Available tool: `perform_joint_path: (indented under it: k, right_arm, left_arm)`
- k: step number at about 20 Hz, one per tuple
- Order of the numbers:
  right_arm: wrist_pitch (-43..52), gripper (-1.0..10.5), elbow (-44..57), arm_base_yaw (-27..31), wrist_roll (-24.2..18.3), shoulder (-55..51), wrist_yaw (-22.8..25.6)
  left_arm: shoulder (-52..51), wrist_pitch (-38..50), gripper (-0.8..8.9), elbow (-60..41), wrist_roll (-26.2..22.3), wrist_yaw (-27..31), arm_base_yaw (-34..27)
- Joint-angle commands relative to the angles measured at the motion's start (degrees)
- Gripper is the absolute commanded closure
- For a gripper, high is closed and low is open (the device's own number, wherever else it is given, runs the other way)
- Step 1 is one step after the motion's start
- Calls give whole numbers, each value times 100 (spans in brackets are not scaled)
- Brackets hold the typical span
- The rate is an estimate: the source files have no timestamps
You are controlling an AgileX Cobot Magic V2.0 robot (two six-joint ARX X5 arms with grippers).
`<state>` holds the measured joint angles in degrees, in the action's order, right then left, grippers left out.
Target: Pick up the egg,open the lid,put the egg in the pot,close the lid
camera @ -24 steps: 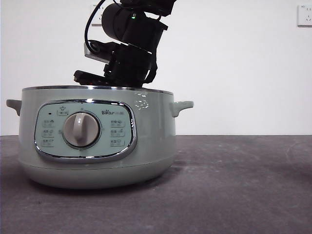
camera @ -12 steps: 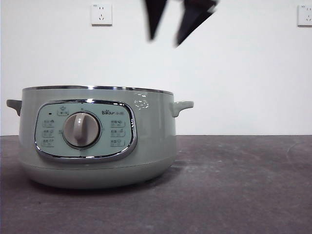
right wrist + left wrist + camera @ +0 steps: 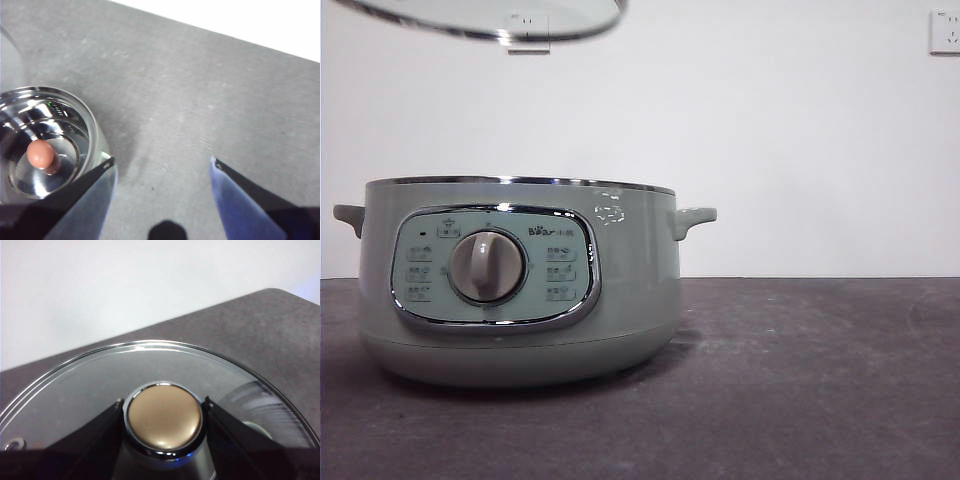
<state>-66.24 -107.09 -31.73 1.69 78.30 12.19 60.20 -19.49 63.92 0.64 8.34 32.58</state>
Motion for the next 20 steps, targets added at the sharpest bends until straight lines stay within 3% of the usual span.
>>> perform_joint_path:
  k: [1,6,14,20]
  right_arm:
    - [-101,632,2,59,125,-166,15]
    - [-345,632,2,66,144,-409,15]
    - [-625,632,2,66,144,-446,17]
    - [-627,632,2,66,144,-450,17]
  left_arm:
    - [-68,831,822,-402,157,52,74]
    - [146,1821,822,-1051,382,66,149]
    - [1143,2162,822,-1067,562,66,160]
    - [1290,2164,822,-1078,673,225,160]
